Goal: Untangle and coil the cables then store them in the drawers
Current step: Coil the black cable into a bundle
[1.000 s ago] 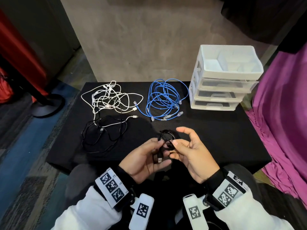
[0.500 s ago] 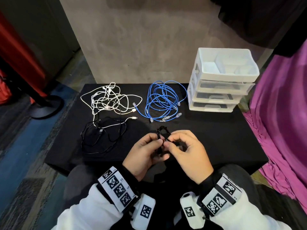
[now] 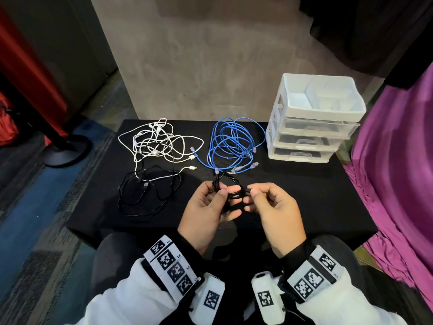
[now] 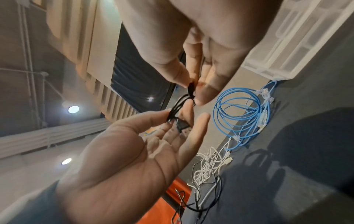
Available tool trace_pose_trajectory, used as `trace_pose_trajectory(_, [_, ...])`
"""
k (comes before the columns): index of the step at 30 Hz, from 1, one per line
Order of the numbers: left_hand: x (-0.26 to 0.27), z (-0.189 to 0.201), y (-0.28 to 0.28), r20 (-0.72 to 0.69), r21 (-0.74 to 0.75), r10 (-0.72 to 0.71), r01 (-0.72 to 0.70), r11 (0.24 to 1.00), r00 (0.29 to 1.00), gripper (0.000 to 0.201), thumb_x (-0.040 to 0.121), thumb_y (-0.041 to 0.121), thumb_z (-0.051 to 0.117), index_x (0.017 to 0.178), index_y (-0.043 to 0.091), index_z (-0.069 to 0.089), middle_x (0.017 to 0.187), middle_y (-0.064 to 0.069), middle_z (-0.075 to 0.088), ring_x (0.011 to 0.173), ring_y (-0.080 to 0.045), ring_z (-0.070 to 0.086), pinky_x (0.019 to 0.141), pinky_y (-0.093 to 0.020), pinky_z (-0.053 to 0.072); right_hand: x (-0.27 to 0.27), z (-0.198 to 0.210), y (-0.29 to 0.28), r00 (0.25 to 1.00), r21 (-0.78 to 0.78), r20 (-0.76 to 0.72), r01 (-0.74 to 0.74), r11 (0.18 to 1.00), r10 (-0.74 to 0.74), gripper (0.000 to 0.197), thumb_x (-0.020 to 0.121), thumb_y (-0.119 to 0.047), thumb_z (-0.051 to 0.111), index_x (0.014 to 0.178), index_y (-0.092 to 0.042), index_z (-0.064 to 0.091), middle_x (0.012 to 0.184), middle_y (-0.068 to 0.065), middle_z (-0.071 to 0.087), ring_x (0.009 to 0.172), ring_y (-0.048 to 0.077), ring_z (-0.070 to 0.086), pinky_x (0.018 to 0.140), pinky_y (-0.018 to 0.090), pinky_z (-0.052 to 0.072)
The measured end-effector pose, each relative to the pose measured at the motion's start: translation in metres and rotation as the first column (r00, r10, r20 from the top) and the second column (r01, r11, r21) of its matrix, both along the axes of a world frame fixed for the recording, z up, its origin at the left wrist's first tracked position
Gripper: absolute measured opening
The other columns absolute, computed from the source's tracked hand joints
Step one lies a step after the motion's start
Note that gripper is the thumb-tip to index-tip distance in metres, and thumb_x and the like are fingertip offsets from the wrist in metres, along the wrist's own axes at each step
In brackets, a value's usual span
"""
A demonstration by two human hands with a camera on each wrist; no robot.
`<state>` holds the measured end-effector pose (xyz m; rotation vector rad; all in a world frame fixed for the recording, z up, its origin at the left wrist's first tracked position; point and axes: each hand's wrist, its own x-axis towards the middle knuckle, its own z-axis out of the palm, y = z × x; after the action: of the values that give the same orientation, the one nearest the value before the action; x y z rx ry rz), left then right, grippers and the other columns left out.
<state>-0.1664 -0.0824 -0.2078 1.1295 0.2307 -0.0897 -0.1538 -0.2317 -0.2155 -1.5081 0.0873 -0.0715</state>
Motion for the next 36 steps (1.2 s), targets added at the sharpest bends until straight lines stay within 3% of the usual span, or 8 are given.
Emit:
trace_pose_trajectory(7, [0.006, 0.007, 0.001, -0.02, -0.068, 0.044, -0.046, 0.997, 0.999, 0.012, 0.104, 0.003, 0.048, 0.101, 0.012, 0.056, 0.111, -0.011, 0.075, 0.096, -0.031, 0.072, 0.084, -0.058, 0.059, -0.001, 0.012, -0.001, 0.992, 0.422, -0.081, -0.052, 0.905, 0.095, 0.014, 0.104, -0.003, 0.049, 0.105, -0.001, 0.063, 0.085, 0.014, 0.064, 0.075, 0.016, 0.062, 0.073, 0.027, 0.056])
trace_pose_trajectory(11, [0.007, 0.004, 0.003, 0.095, 0.129, 0.041, -0.053, 0.99, 0.995, 0.013, 0.104, 0.002, 0.049, 0.103, 0.011, 0.058, 0.102, -0.008, 0.074, 0.089, -0.027, 0.071, 0.072, -0.041, 0.062, -0.001, 0.013, -0.002, 0.977, 0.282, -0.132, -0.125, 0.951, 0.167, 0.005, 0.103, -0.008, 0.055, 0.103, -0.008, 0.06, 0.094, 0.01, 0.061, 0.085, 0.022, 0.062, 0.068, 0.034, 0.054])
trace_pose_trajectory(13, [0.004, 0.005, -0.001, 0.16, 0.213, 0.008, -0.043, 0.976, 0.987, 0.013, 0.102, -0.001, 0.051, 0.105, 0.009, 0.059, 0.095, -0.004, 0.073, 0.082, -0.015, 0.07, 0.064, -0.028, 0.061, -0.001, 0.013, 0.001, 0.963, 0.238, -0.175, -0.16, 0.958, 0.204, 0.023, 0.096, -0.027, 0.066, 0.107, -0.009, 0.056, 0.098, 0.012, 0.067, 0.084, 0.024, 0.063, 0.064, 0.034, 0.05])
trace_pose_trajectory(15, [0.002, 0.006, -0.004, 0.18, 0.223, -0.009, -0.032, 0.974, 0.984, 0.013, 0.101, -0.004, 0.051, 0.107, 0.005, 0.059, 0.09, -0.001, 0.071, 0.08, -0.008, 0.07, 0.064, -0.023, 0.059, 0.0, 0.013, 0.007, 0.956, 0.242, -0.191, -0.173, 0.955, 0.222, 0.03, 0.092, -0.029, 0.072, 0.106, -0.007, 0.056, 0.104, 0.01, 0.075, 0.079, 0.028, 0.063, 0.062, 0.032, 0.047])
trace_pose_trajectory(19, [0.004, 0.004, -0.003, 0.117, 0.138, 0.022, -0.038, 0.99, 0.993, 0.011, 0.1, -0.002, 0.055, 0.106, 0.004, 0.062, 0.087, -0.011, 0.068, 0.08, -0.023, 0.064, 0.069, -0.032, 0.058, 0.002, 0.008, 0.007, 0.979, 0.252, -0.15, -0.098, 0.963, 0.138, 0.006, 0.088, -0.011, 0.076, 0.092, -0.007, 0.074, 0.097, 0.024, 0.075, 0.075, 0.021, 0.059, 0.064, 0.029, 0.047])
trace_pose_trajectory(26, [0.014, 0.008, 0.007, -0.136, -0.126, -0.064, 0.047, 0.991, 0.989, 0.011, 0.1, 0.007, 0.055, 0.1, 0.012, 0.065, 0.09, -0.012, 0.071, 0.078, -0.023, 0.069, 0.075, -0.043, 0.059, -0.003, 0.002, 0.004, 0.975, 0.282, -0.086, -0.172, 0.944, 0.203, 0.022, 0.098, -0.013, 0.064, 0.114, -0.005, 0.076, 0.116, 0.014, 0.076, 0.09, 0.02, 0.06, 0.083, 0.037, 0.05])
trace_pose_trajectory(30, [0.016, 0.012, 0.021, -0.272, -0.333, -0.201, 0.103, 0.937, 0.941, 0.017, 0.099, 0.009, 0.053, 0.098, 0.007, 0.07, 0.086, -0.009, 0.074, 0.07, -0.021, 0.072, 0.069, -0.039, 0.065, -0.005, 0.003, -0.004, 0.955, 0.152, 0.026, -0.296, 0.943, 0.295, 0.022, 0.098, -0.008, 0.062, 0.113, -0.007, 0.078, 0.104, 0.023, 0.066, 0.085, 0.022, 0.066, 0.079, 0.035, 0.054])
trace_pose_trajectory(36, [0.008, 0.0, 0.021, -0.218, -0.066, -0.177, 0.166, 0.984, 0.96, 0.007, 0.101, 0.018, 0.058, 0.106, 0.015, 0.062, 0.107, -0.005, 0.075, 0.088, -0.019, 0.071, 0.076, -0.04, 0.059, 0.001, -0.012, -0.008, 0.958, 0.109, -0.11, -0.255, 0.961, 0.266, 0.019, 0.102, -0.011, 0.06, 0.11, -0.014, 0.077, 0.095, 0.006, 0.074, 0.082, 0.013, 0.063, 0.074, 0.034, 0.056])
